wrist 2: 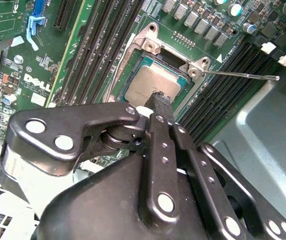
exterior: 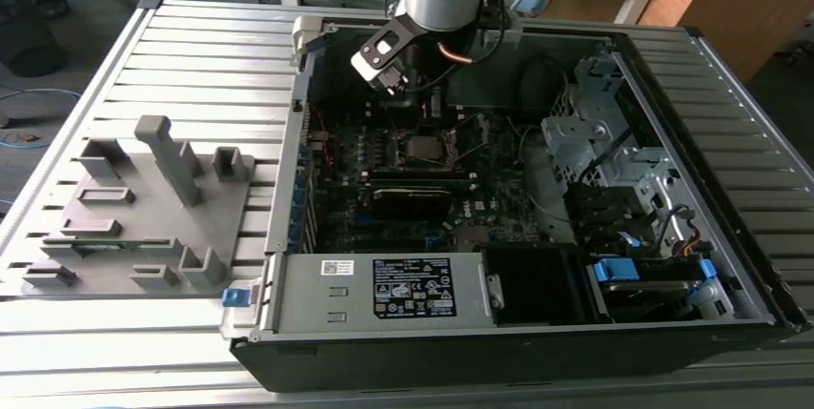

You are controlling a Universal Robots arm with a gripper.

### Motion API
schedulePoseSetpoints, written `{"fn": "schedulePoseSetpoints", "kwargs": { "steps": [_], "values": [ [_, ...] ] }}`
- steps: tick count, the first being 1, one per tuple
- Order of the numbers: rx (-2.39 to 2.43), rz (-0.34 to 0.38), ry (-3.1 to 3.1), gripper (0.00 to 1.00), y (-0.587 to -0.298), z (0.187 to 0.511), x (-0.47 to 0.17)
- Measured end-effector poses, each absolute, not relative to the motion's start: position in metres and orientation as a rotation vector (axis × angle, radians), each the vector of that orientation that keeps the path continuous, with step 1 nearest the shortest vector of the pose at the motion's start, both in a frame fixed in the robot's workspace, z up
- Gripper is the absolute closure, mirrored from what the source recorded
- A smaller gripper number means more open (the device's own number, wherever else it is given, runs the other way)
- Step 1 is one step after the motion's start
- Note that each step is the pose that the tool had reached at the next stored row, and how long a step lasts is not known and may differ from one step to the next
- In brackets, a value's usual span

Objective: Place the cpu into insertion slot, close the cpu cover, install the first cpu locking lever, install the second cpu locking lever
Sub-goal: 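Close the cpu cover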

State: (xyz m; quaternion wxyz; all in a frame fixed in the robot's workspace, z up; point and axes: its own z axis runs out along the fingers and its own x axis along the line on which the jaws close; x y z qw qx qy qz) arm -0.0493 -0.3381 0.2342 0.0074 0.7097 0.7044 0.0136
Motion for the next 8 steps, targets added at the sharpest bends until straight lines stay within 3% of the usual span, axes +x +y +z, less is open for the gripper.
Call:
{"fn": "schedulePoseSetpoints", "kwargs": {
  "steps": [8],
  "values": [
    [2.219,0.042,2.202,0.89,-0.3382,0.2357,-0.0493]
  ]
}}
